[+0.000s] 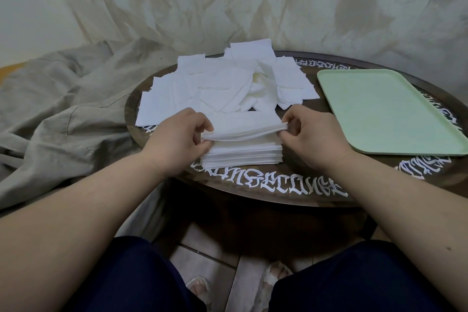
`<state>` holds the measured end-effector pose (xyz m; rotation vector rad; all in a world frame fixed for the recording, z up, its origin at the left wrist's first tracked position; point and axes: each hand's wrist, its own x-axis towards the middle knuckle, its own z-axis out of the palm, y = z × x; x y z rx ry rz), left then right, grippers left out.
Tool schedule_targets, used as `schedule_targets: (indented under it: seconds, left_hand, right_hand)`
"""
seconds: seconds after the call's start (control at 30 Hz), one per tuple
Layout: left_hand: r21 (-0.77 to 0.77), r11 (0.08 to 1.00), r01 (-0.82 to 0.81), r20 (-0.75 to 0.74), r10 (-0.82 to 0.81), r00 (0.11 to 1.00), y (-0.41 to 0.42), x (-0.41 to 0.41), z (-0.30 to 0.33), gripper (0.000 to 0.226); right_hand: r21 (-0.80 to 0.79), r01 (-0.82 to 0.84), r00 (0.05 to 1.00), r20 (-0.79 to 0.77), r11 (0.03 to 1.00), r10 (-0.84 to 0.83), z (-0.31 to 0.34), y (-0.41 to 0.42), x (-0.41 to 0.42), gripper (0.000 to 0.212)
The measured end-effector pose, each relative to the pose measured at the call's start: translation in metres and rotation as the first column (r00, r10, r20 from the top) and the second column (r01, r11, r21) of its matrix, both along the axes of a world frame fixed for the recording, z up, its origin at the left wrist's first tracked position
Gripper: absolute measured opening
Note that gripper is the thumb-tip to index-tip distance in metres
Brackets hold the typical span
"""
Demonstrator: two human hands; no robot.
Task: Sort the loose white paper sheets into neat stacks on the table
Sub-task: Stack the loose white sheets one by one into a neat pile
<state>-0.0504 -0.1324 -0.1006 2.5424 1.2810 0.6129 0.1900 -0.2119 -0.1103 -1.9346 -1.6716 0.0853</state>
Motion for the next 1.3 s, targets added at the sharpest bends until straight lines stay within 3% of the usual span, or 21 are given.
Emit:
schedule_targets:
  seconds: [0.23,0.37,0.53,0.63,0.83,1.17,1.3]
  left_hand:
    - [-0.059,0.994,-0.087,0.039,0.089,0.995,0.001,-0.005,-0.002,0.019]
    - [-0.060,0.996,-0.070,0.119,0.077,0.990,0.000,-0.005,-0.002,0.017]
    - [0.073,0.996,-0.048,0.206,0.032,0.978,-0.003,-0.002,0.004,0.016]
    - [0.084,0.996,-0.008,0.152,-0.005,0.988,-0.004,-0.001,0.004,0.017]
    - [0.039,0.999,0.038,-0.041,-0.037,0.999,-0.003,-0.001,0.003,0.021]
    - [-0.007,0.999,0.039,-0.072,-0.039,0.997,-0.002,-0.002,0.000,0.015]
    - [-0.027,0.999,0.022,-0.047,-0.023,0.999,-0.004,-0.002,0.001,0.014]
  right_hand:
    - [-0.039,-0.047,0.978,-0.207,0.998,0.038,-0.003,-0.001,-0.001,0.024]
    - [-0.027,-0.072,0.972,-0.226,0.997,0.064,0.000,-0.003,-0.003,0.024]
    - [0.091,-0.017,0.974,-0.223,0.996,0.037,0.004,-0.003,-0.002,0.023]
    - [0.090,0.000,0.982,-0.189,0.996,0.017,0.003,-0.003,0.001,0.024]
    - [-0.065,-0.034,0.996,-0.086,0.997,0.029,-0.002,-0.002,0.003,0.028]
    - [-0.154,-0.106,0.993,-0.065,0.982,0.097,-0.006,-0.004,0.009,0.034]
    - [-0.160,-0.162,0.986,0.018,0.974,0.167,-0.006,-0.003,0.006,0.039]
